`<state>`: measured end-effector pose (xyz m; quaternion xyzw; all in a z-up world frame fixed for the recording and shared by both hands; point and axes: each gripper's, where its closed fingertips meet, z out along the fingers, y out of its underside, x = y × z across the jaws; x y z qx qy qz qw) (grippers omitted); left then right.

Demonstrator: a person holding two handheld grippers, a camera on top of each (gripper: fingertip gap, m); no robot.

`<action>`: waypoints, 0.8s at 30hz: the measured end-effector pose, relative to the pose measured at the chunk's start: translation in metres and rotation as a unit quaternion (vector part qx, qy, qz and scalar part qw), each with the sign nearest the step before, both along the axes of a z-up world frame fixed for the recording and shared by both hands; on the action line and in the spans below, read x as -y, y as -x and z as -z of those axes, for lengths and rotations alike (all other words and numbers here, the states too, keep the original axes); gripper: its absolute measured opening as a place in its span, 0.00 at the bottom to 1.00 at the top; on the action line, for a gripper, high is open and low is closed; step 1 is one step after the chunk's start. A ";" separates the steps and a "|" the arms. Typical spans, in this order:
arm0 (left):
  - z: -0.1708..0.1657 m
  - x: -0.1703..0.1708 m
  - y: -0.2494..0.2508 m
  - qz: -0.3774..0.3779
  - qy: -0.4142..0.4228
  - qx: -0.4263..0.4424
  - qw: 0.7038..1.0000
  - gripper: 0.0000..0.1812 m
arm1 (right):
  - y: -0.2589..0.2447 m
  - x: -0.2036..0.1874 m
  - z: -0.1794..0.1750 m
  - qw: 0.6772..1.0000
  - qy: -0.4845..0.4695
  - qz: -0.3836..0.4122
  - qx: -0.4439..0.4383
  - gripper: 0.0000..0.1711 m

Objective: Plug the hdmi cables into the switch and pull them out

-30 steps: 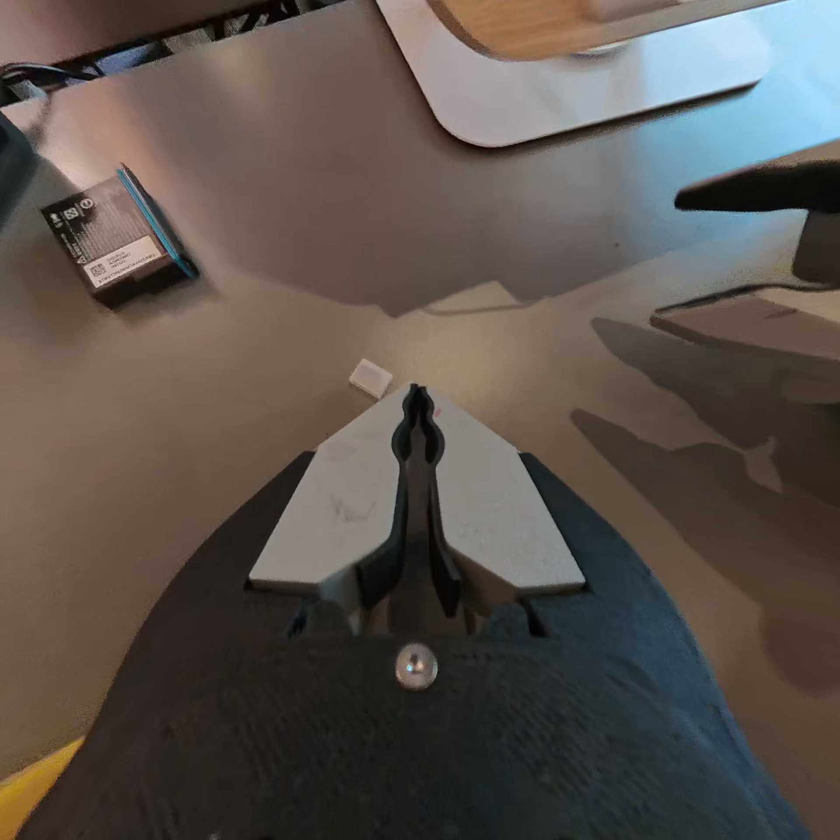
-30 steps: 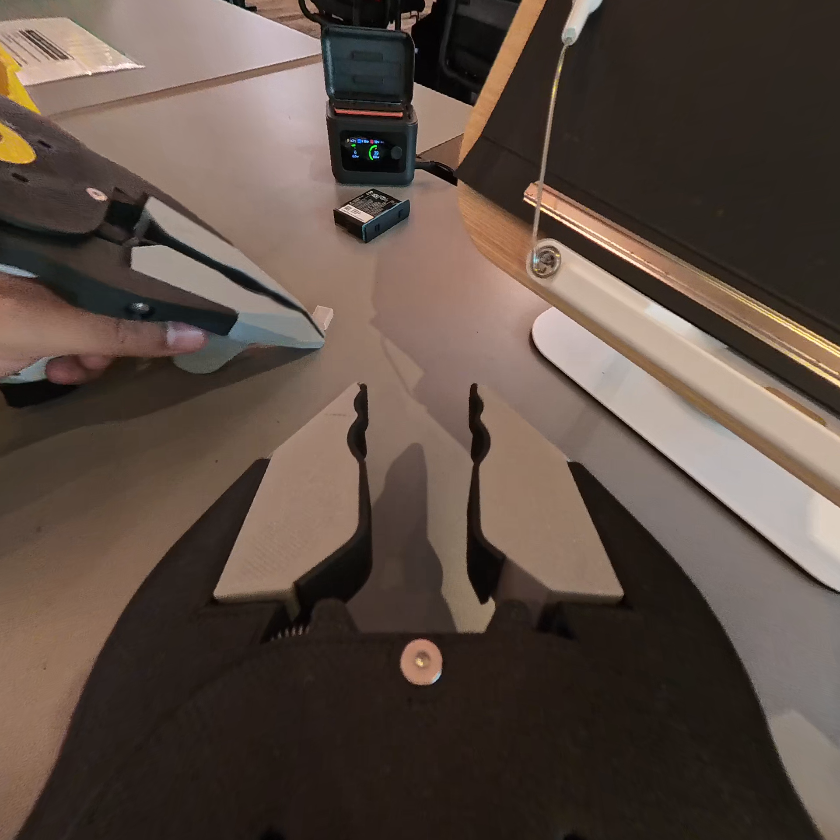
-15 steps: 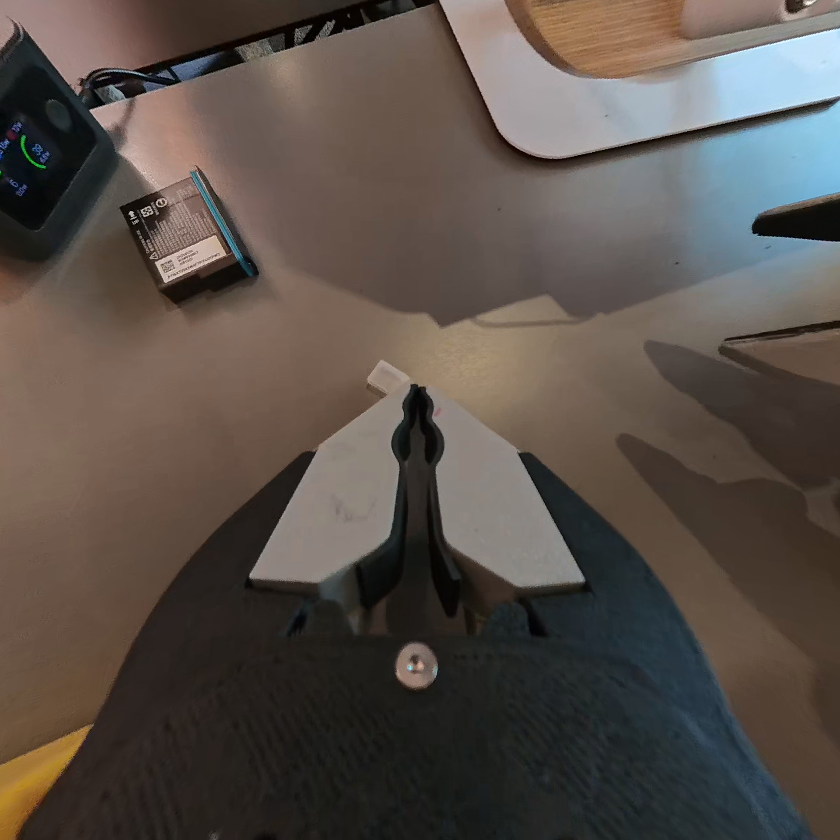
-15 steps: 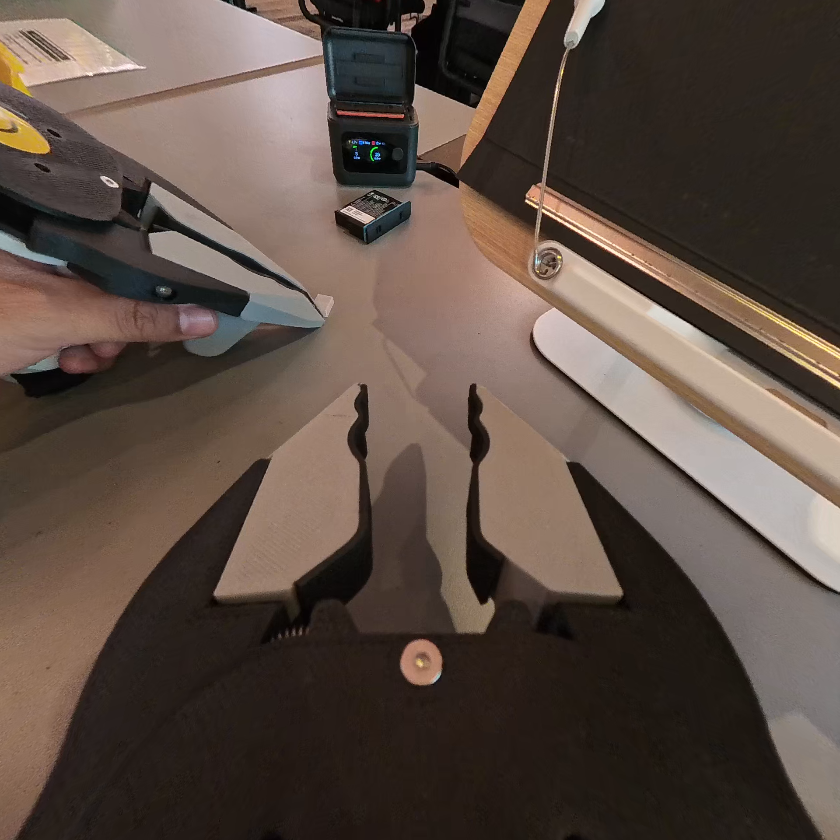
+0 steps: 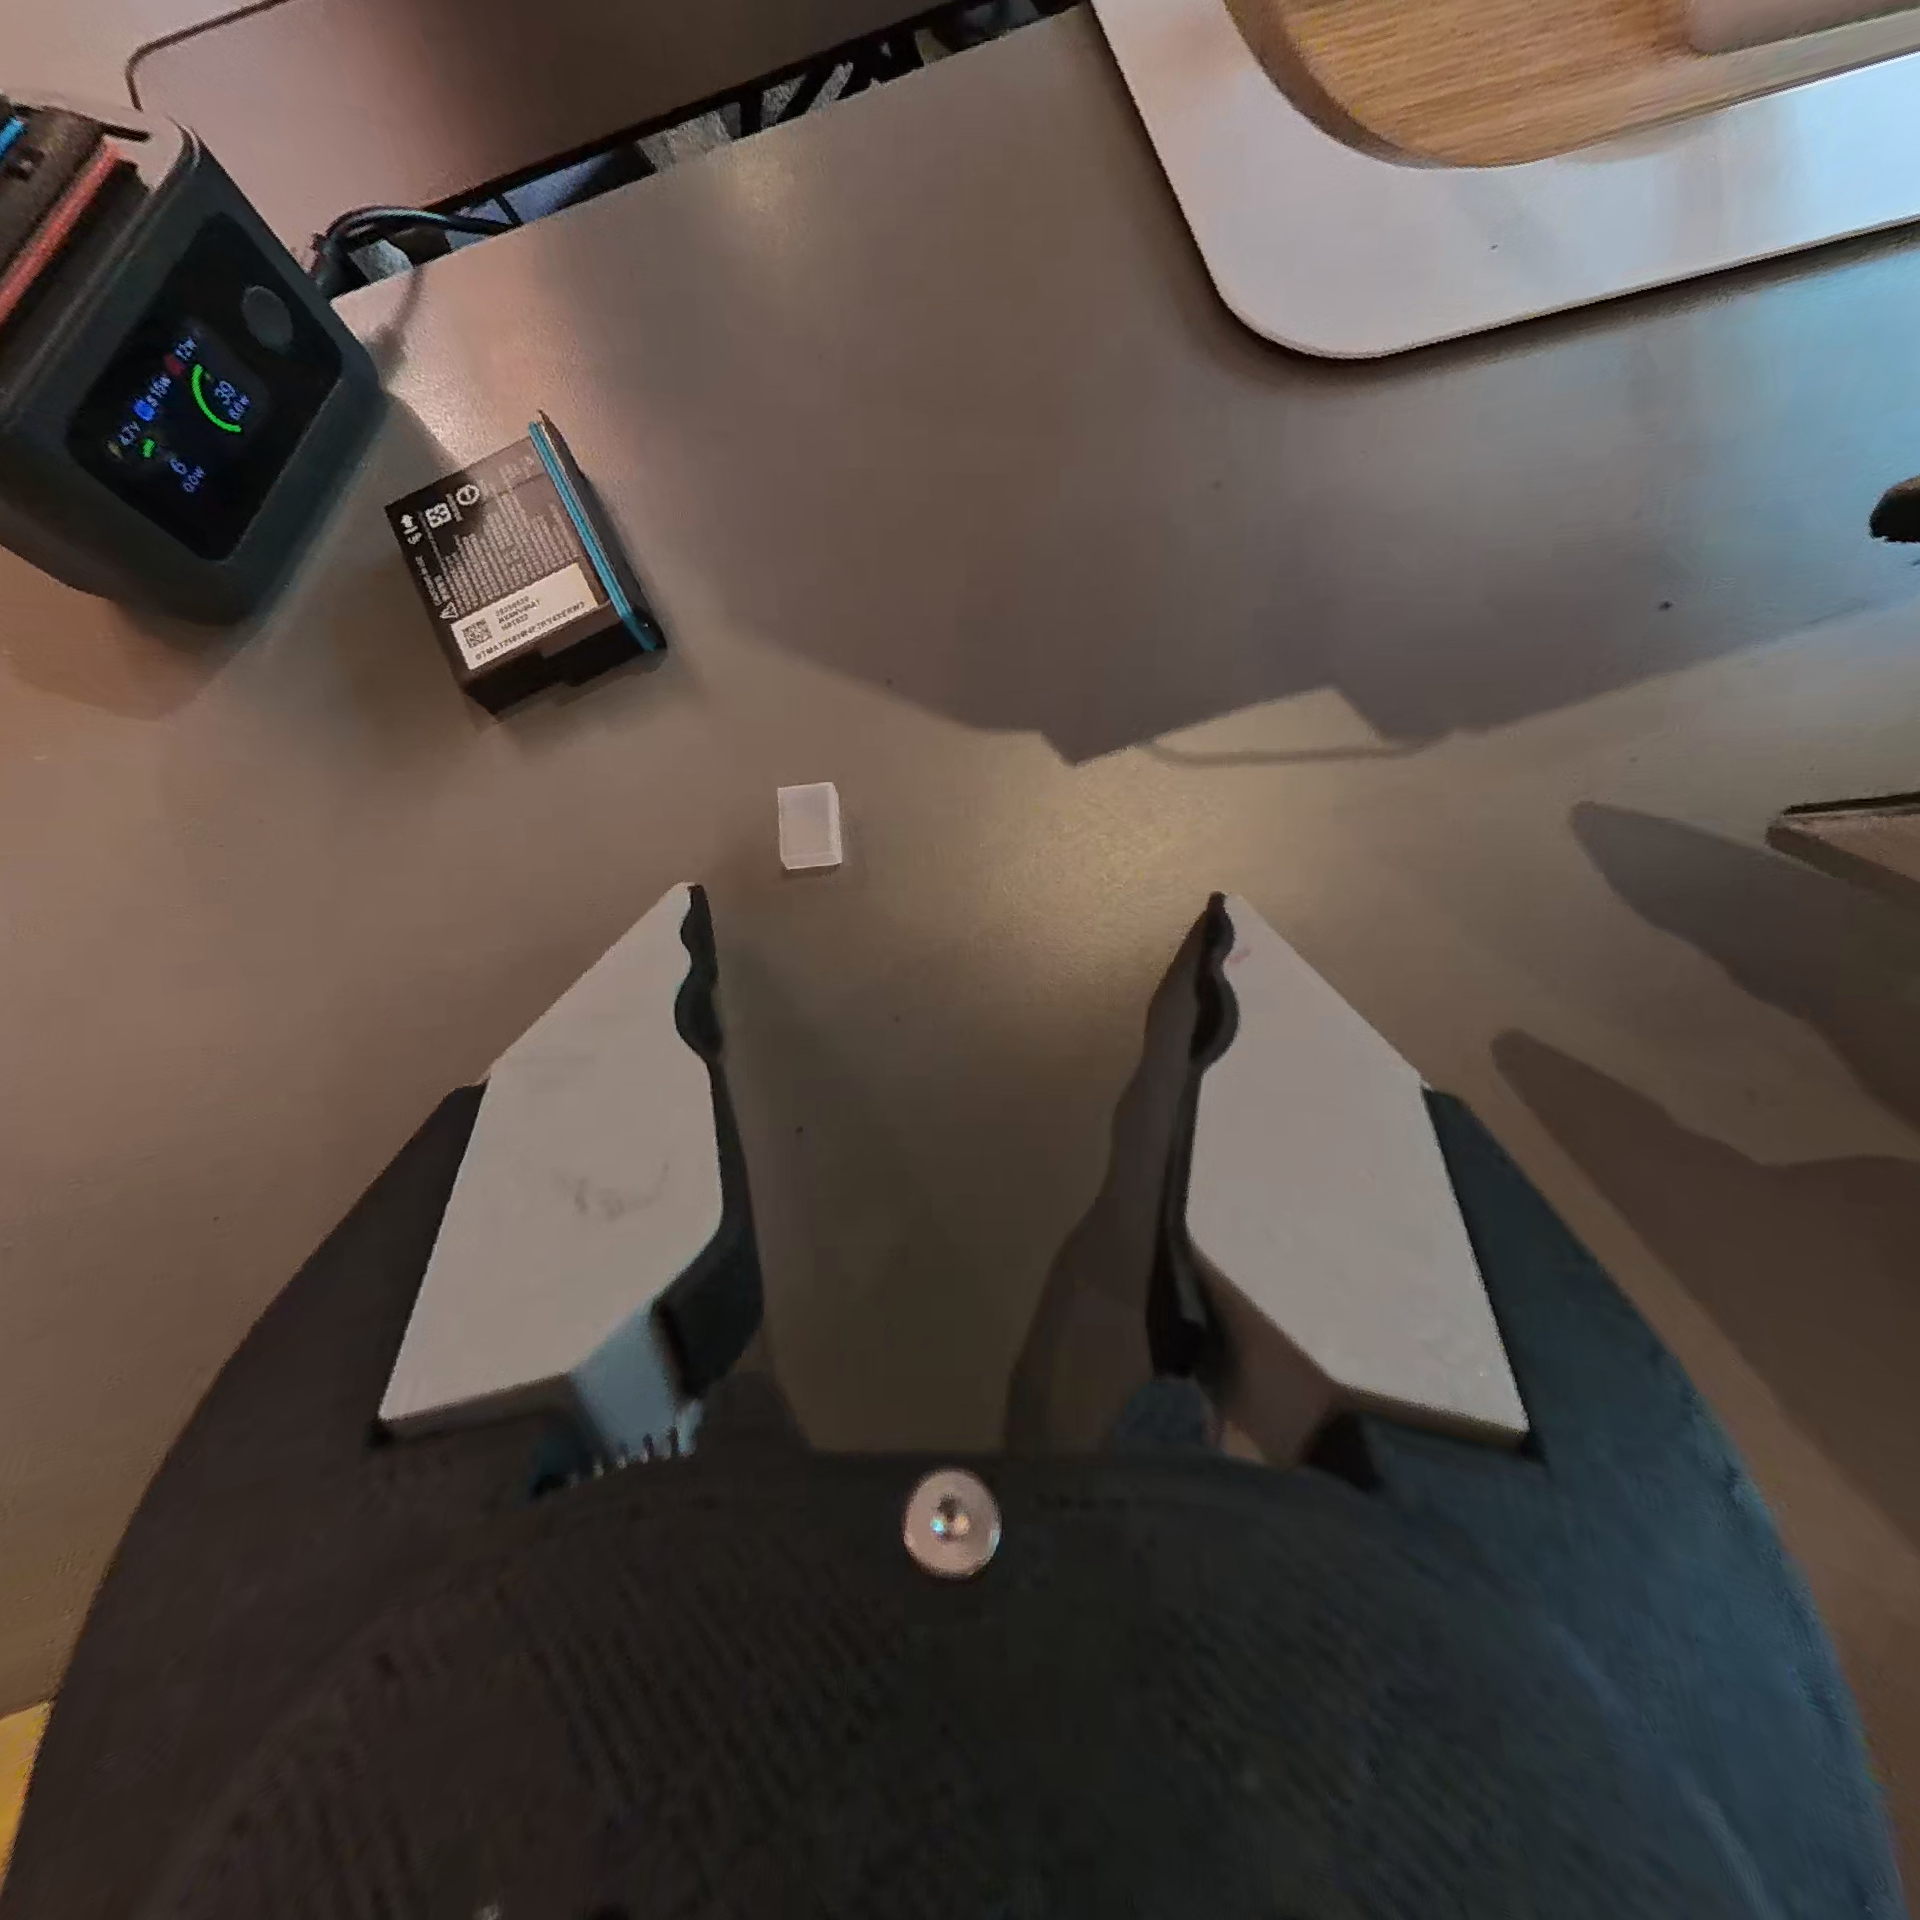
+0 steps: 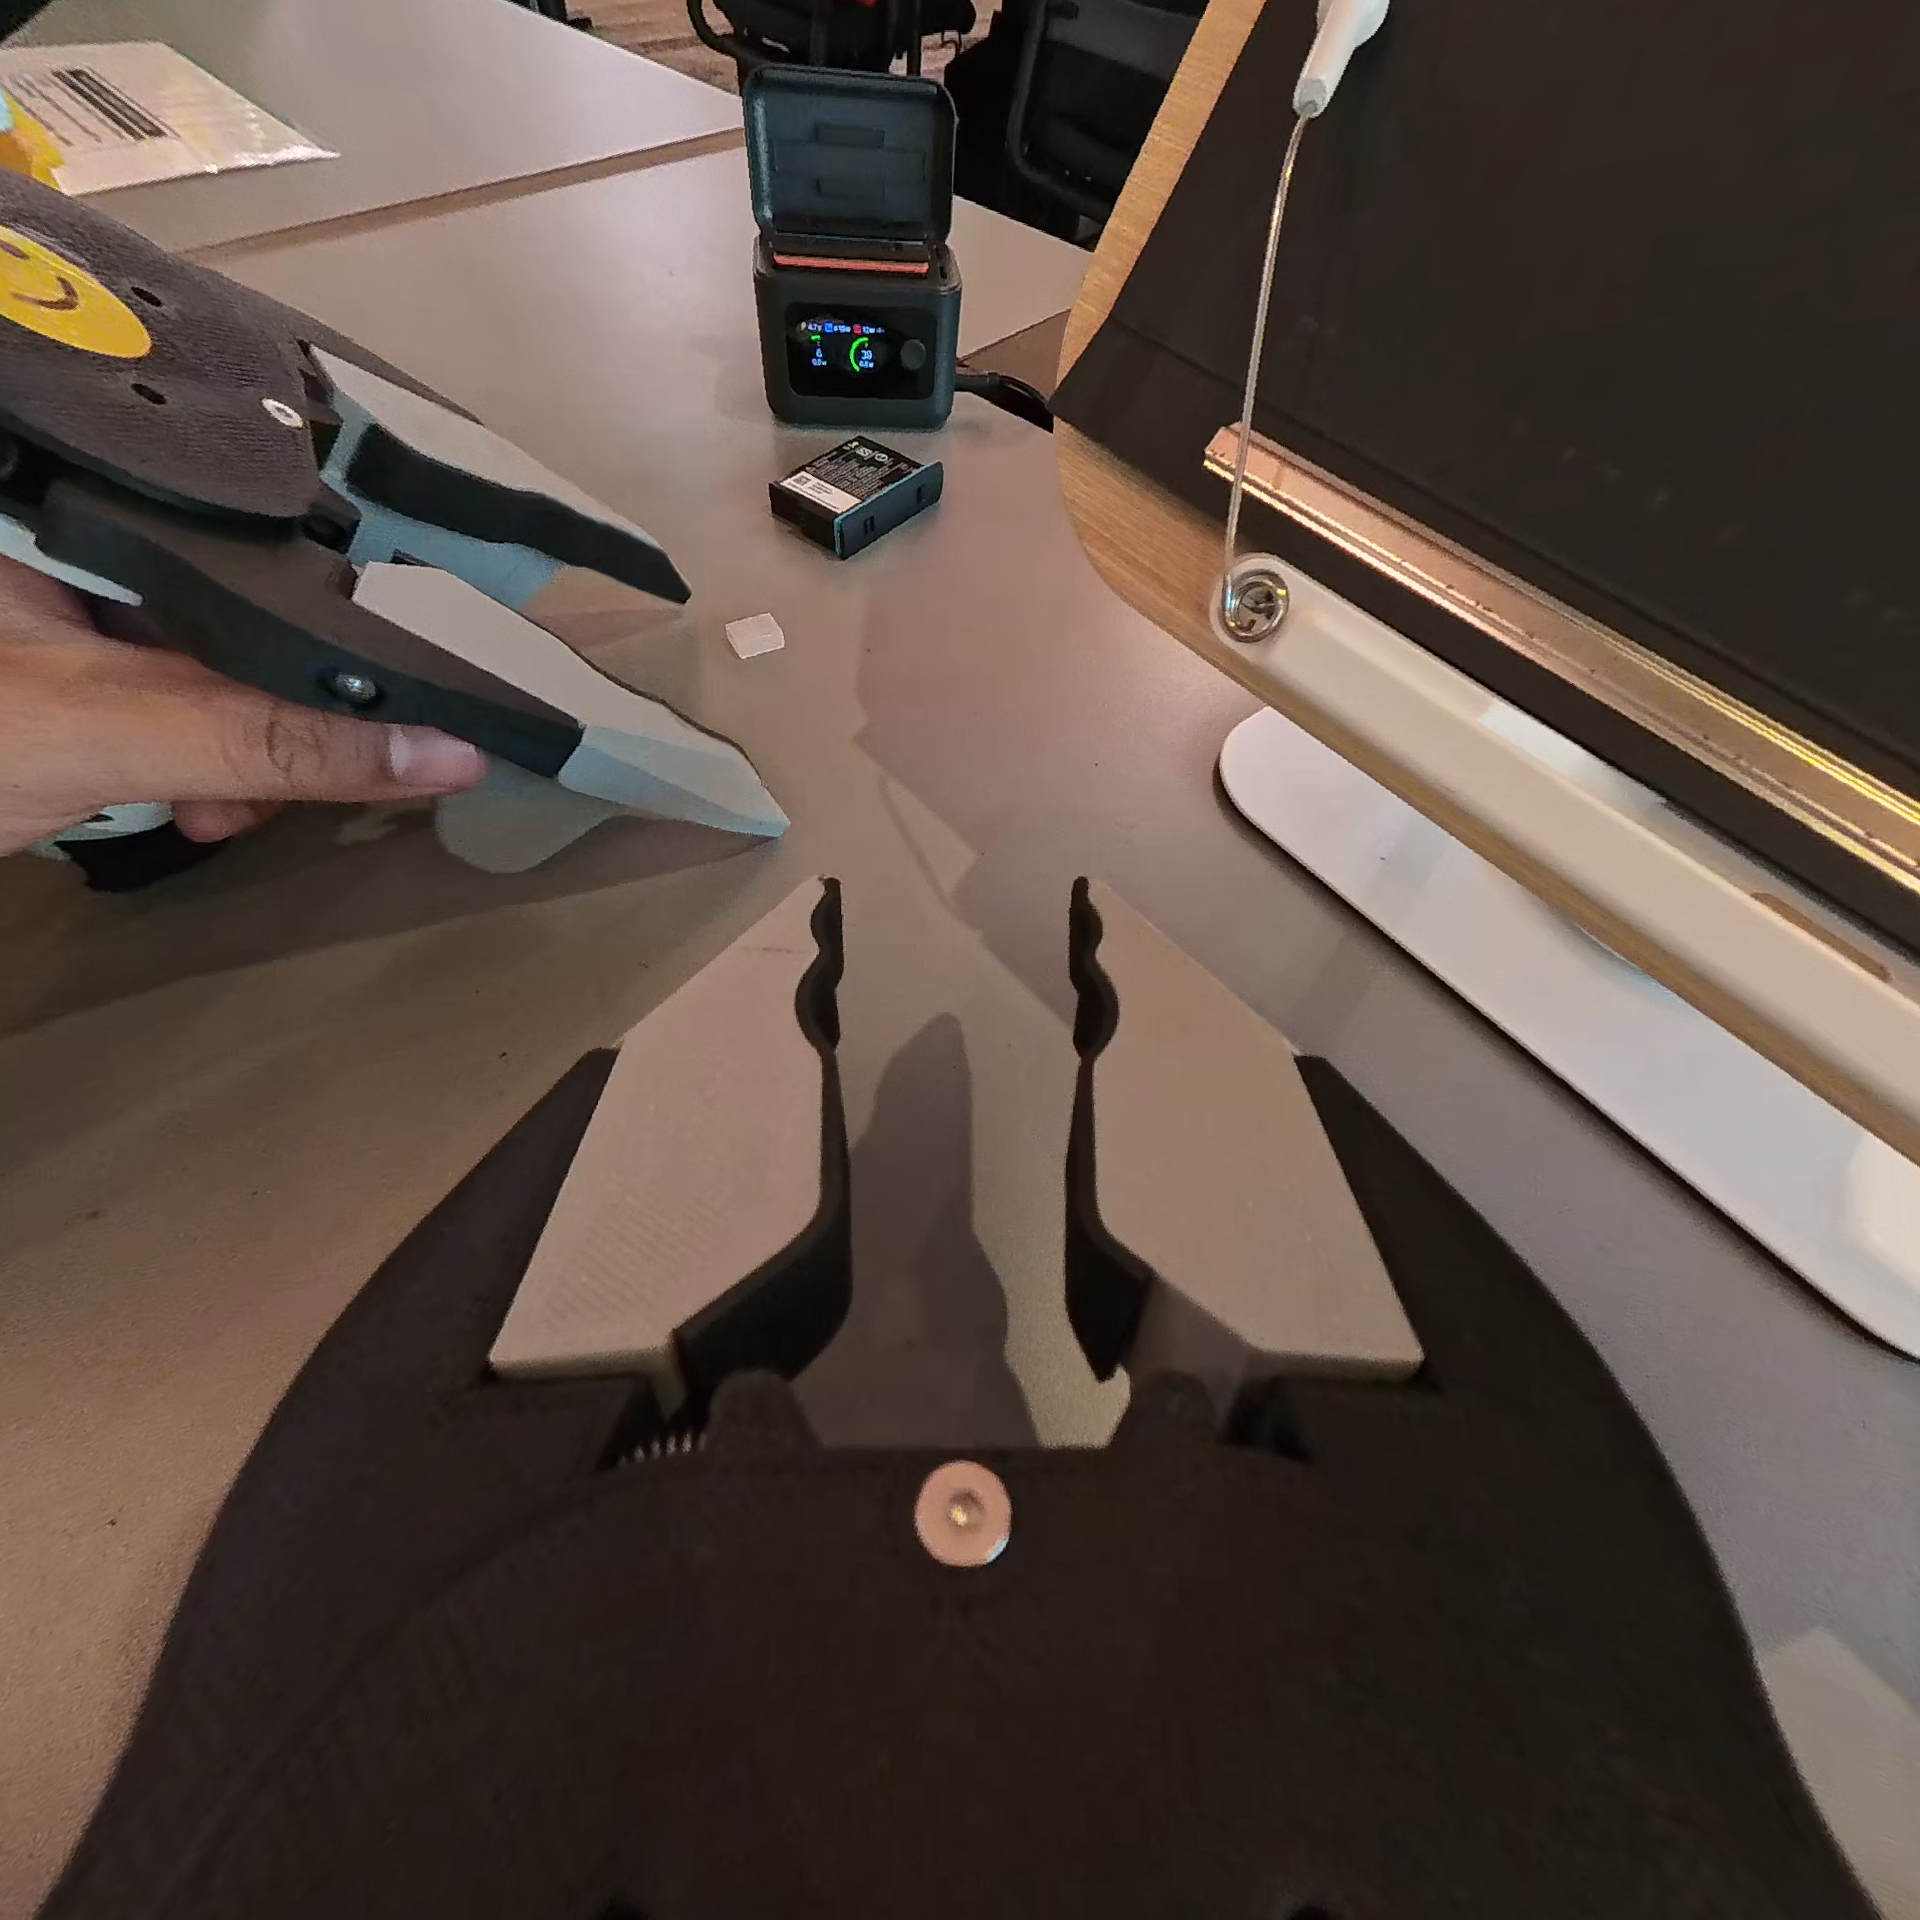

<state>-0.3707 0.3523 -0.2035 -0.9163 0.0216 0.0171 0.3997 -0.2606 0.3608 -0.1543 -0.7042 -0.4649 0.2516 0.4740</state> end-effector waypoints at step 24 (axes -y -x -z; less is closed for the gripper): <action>-0.050 0.007 -0.057 0.049 -0.093 -0.065 0.992 0.43 | -0.004 -0.005 -0.005 1.000 -0.007 0.008 -0.009 0.24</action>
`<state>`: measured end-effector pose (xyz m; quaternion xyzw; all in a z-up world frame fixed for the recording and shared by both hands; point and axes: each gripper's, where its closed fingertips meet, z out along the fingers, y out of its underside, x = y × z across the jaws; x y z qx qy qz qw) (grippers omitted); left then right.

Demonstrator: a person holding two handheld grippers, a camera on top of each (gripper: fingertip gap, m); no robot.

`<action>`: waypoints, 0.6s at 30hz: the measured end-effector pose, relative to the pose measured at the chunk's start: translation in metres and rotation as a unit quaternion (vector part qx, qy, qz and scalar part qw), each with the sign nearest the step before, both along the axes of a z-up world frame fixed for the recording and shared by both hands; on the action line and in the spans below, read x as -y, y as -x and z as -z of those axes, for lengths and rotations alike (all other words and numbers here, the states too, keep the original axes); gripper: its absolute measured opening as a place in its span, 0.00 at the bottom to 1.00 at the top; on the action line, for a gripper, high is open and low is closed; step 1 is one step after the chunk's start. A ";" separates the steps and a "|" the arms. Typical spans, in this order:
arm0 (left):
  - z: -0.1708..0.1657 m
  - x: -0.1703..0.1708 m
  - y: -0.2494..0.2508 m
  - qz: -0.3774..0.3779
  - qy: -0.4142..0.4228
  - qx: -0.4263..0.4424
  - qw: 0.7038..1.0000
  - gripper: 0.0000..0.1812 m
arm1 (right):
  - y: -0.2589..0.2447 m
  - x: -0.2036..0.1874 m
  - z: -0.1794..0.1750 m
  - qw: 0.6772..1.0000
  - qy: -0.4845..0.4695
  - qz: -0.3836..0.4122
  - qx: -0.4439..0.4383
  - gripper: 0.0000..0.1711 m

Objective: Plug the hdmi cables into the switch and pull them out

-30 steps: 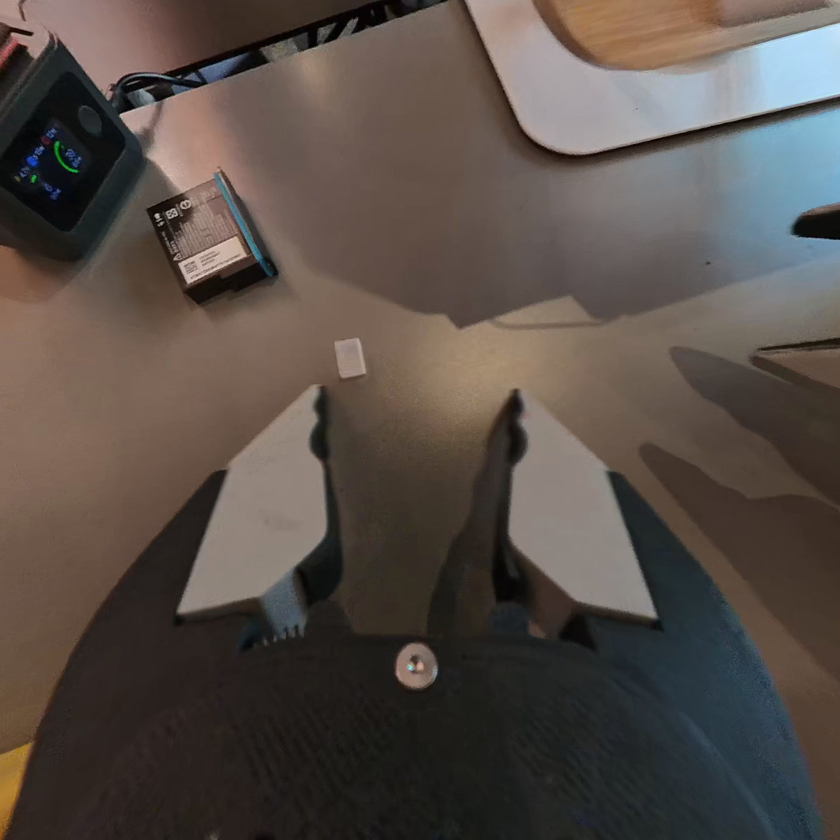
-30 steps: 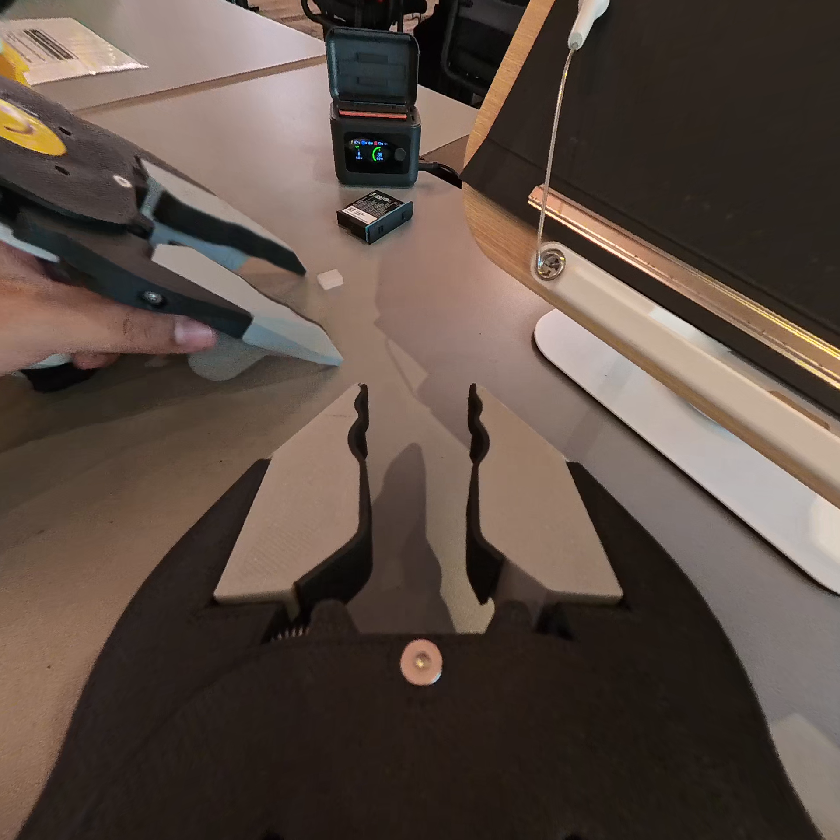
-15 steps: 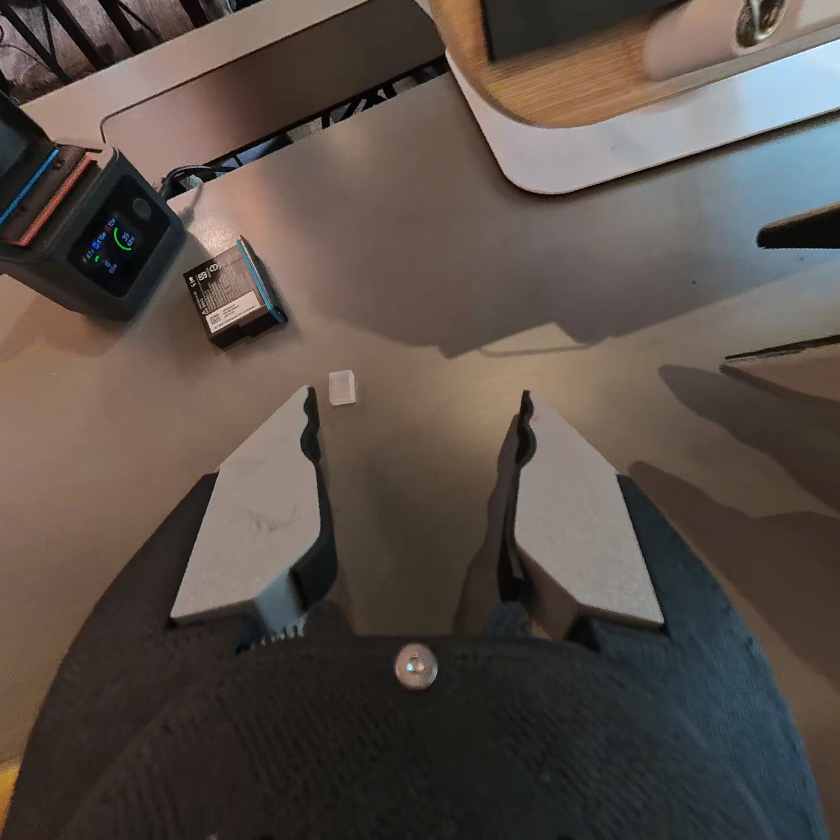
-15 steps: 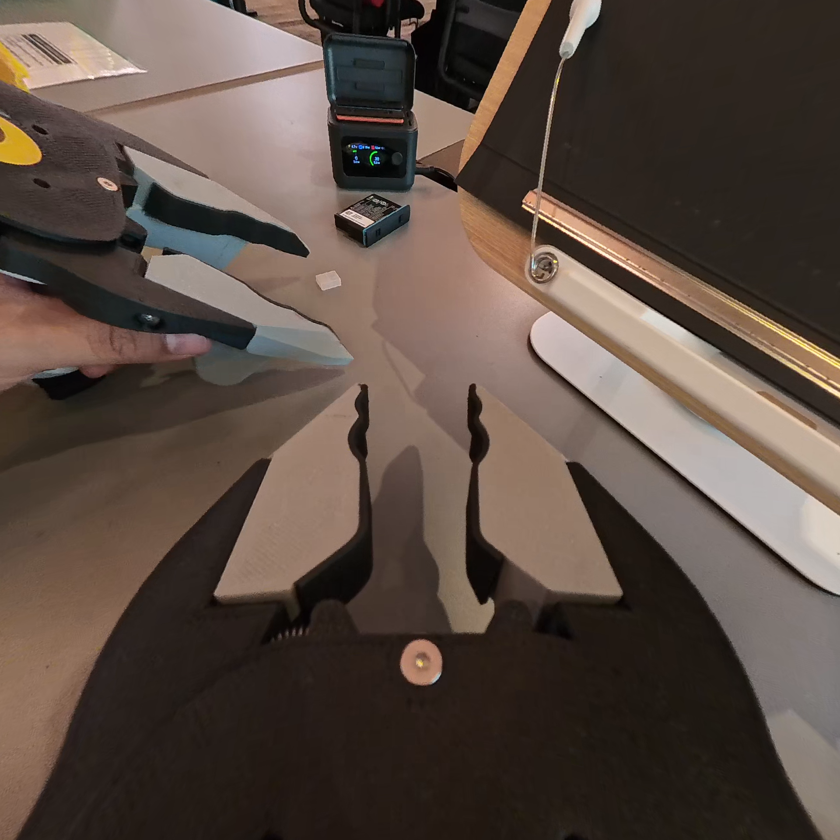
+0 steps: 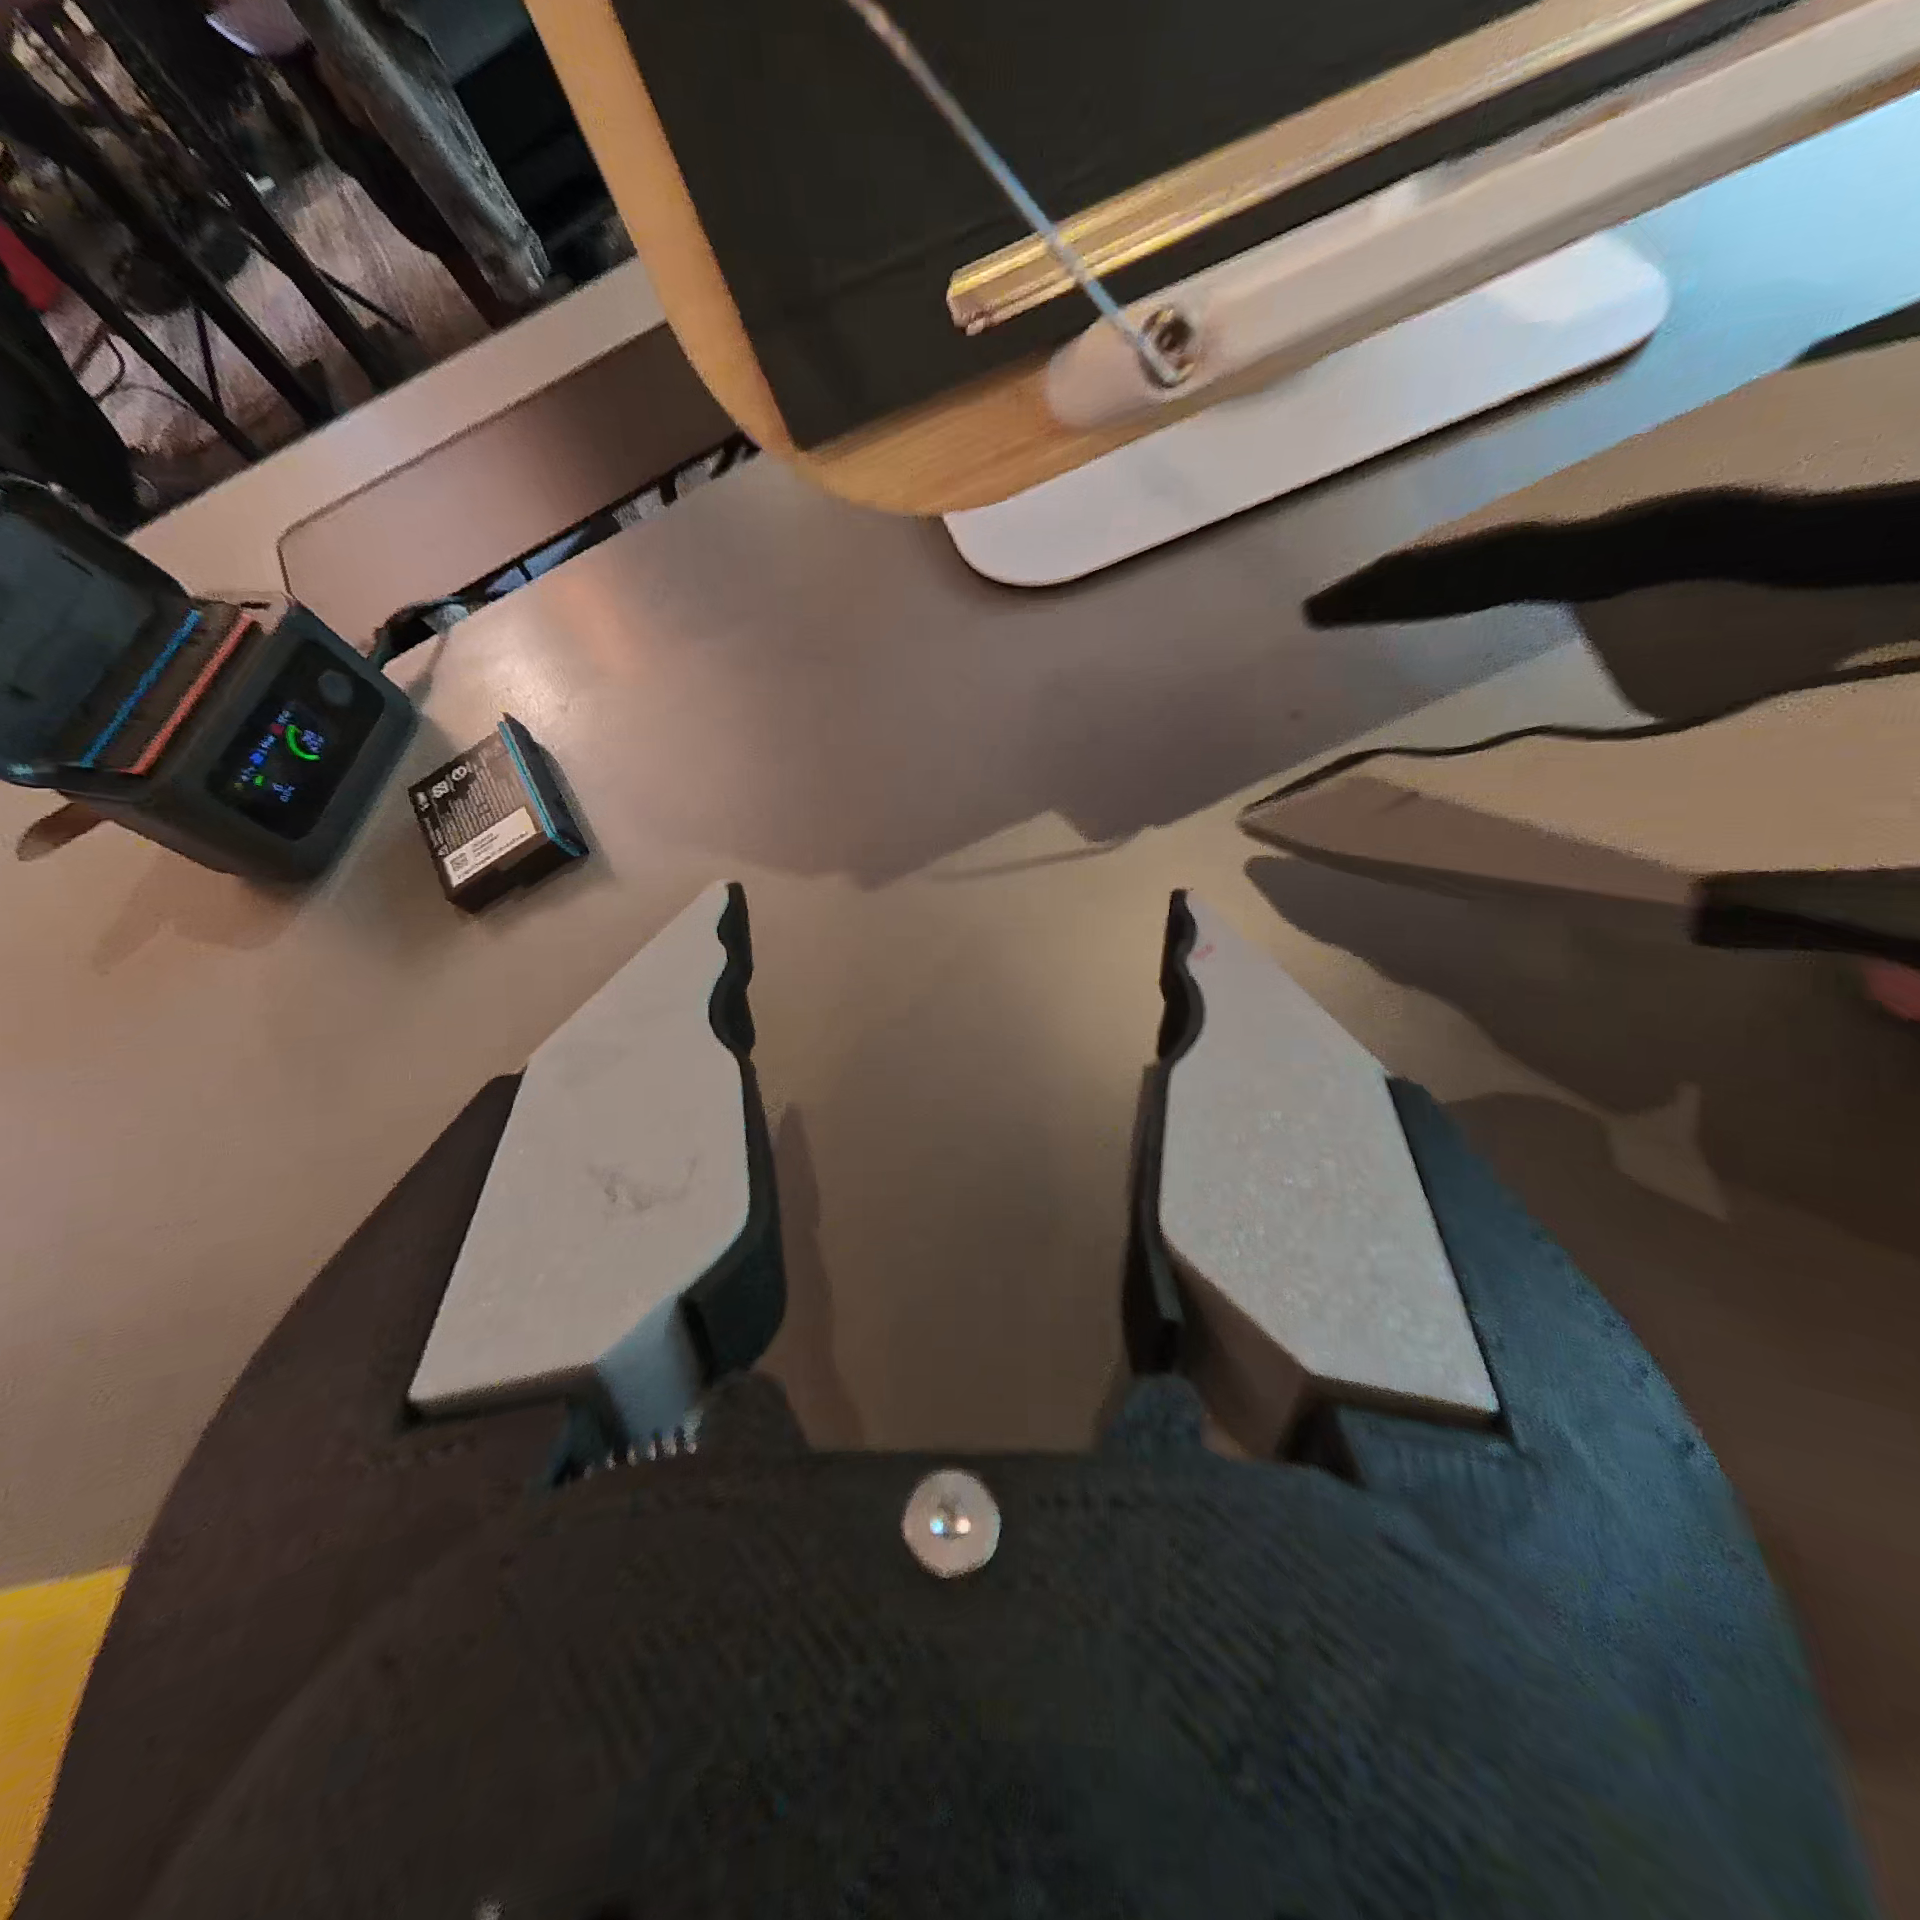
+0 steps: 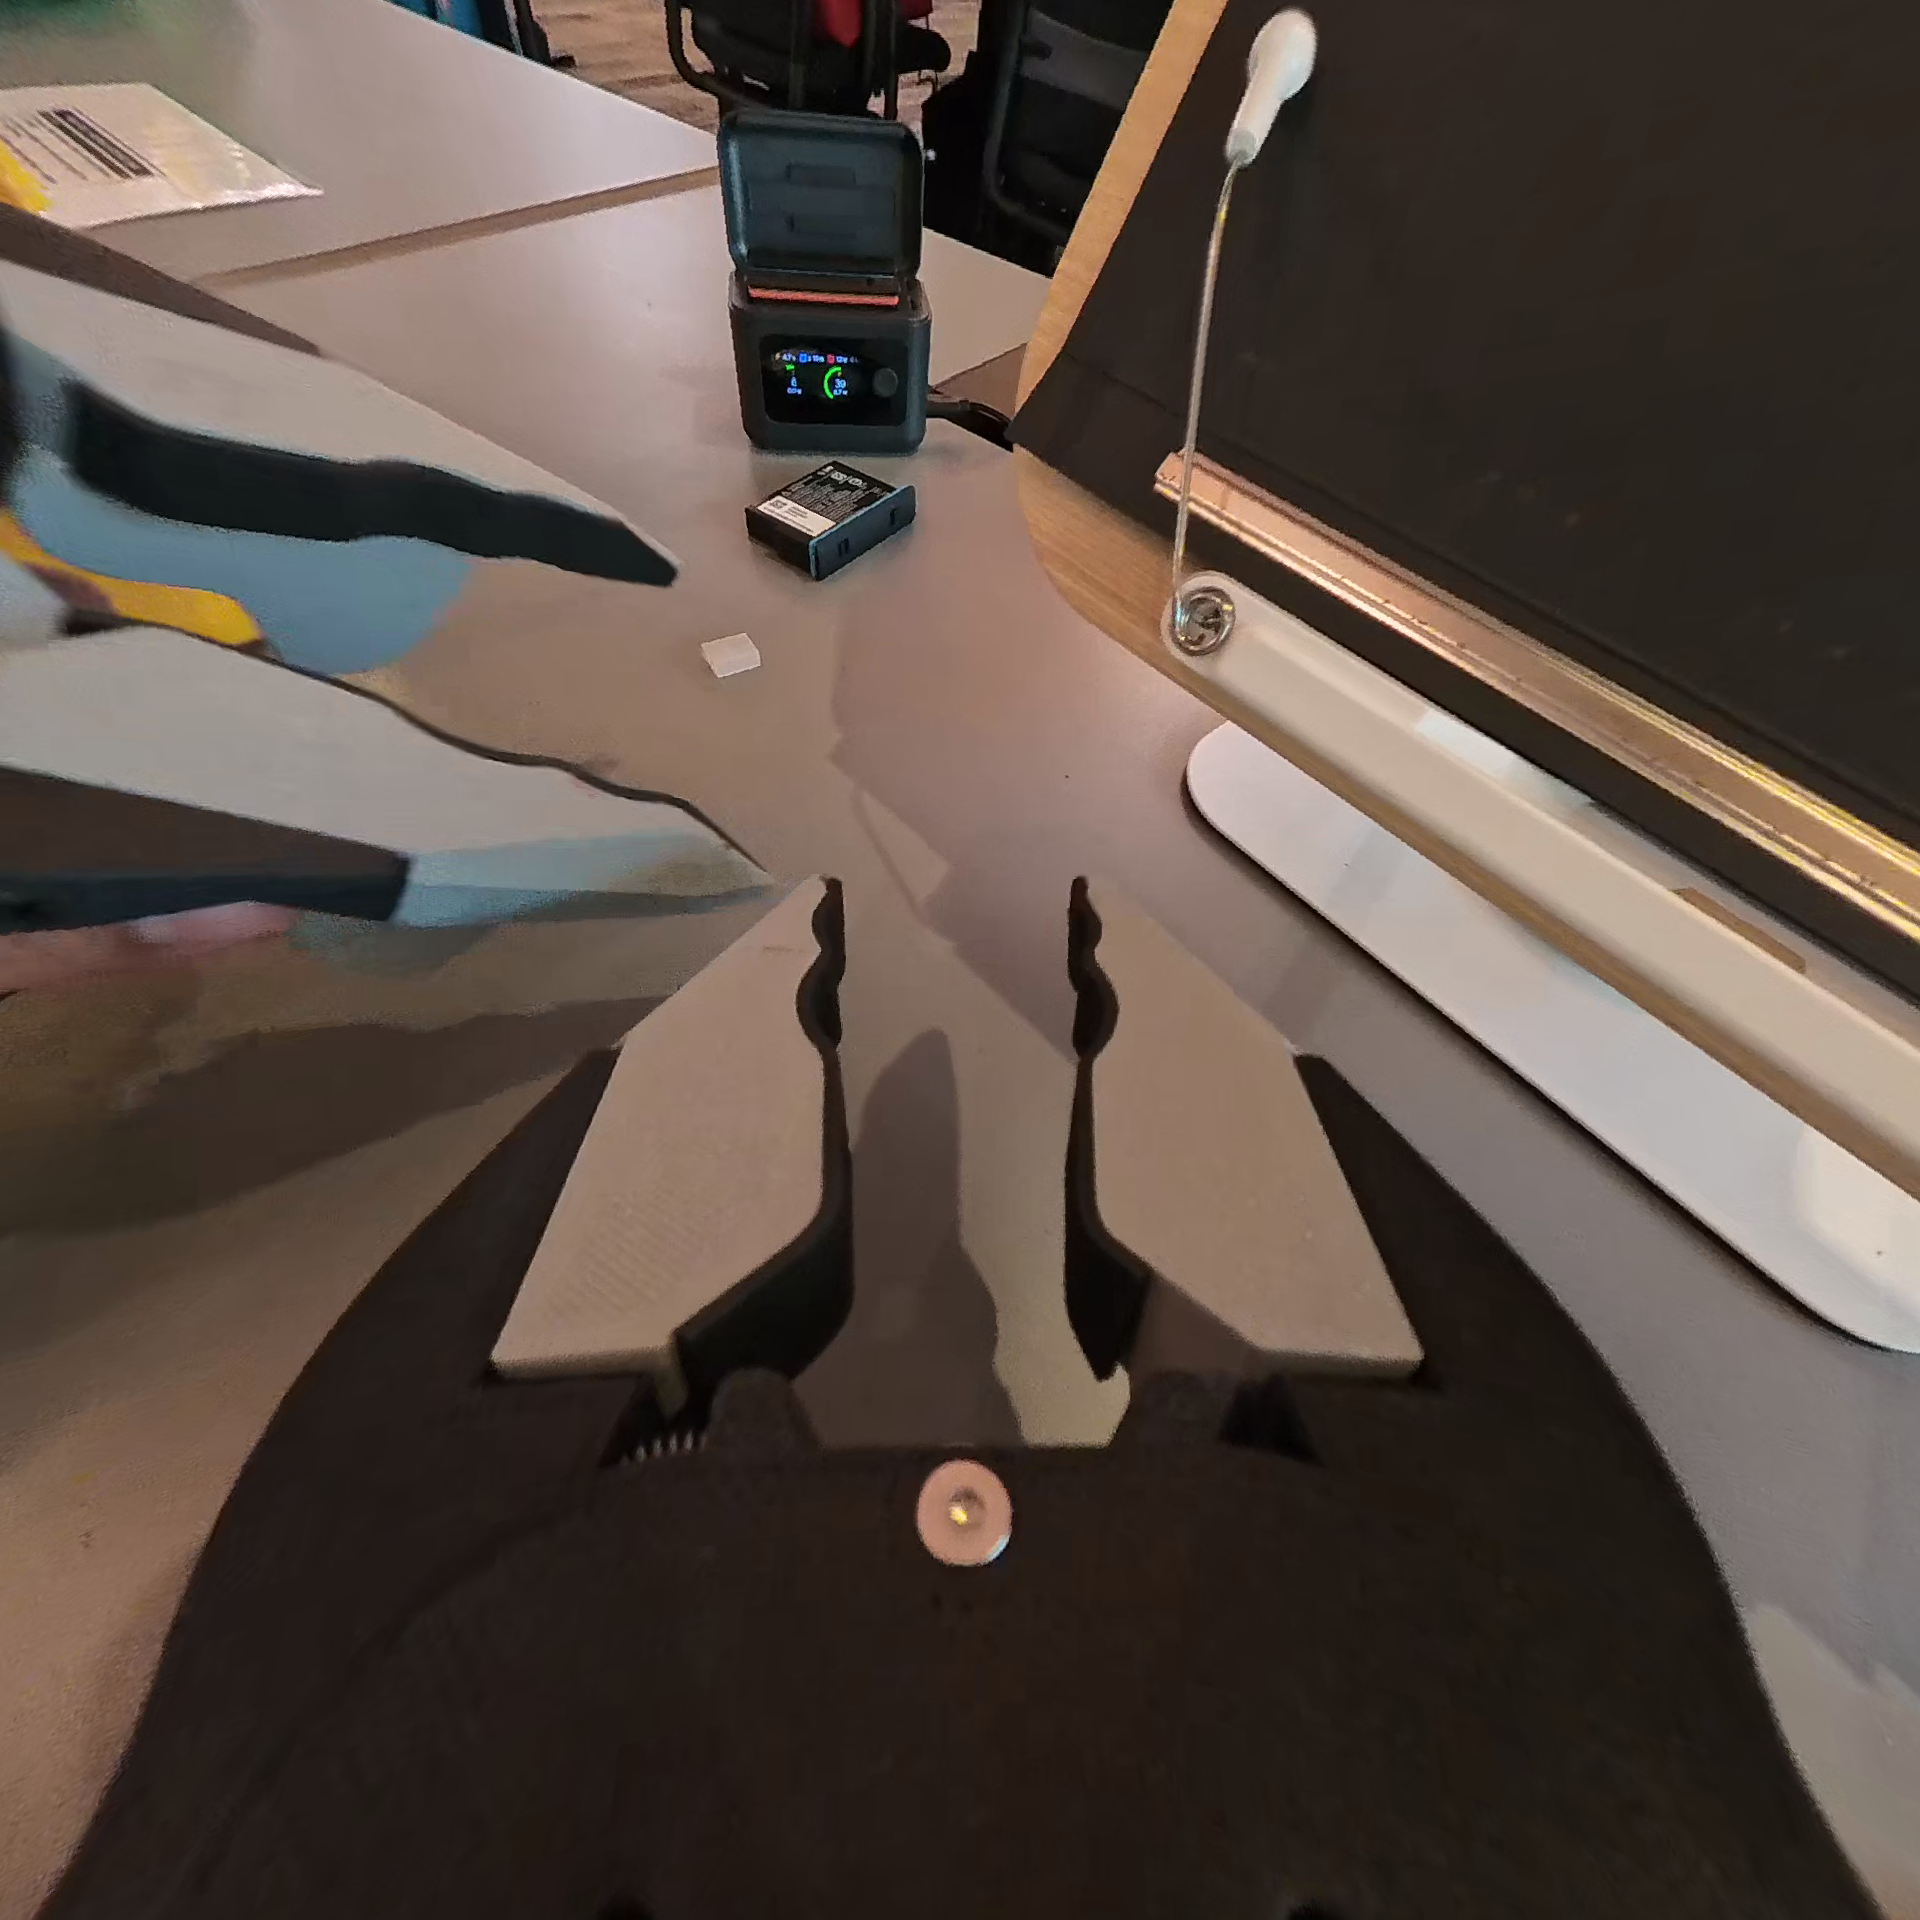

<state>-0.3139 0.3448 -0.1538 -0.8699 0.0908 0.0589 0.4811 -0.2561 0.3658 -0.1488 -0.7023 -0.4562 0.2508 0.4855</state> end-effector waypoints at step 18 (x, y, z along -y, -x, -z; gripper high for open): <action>-0.178 0.151 0.095 0.011 -0.069 0.144 0.987 0.33 | 0.002 0.005 0.000 1.000 0.005 -0.019 -0.007 0.25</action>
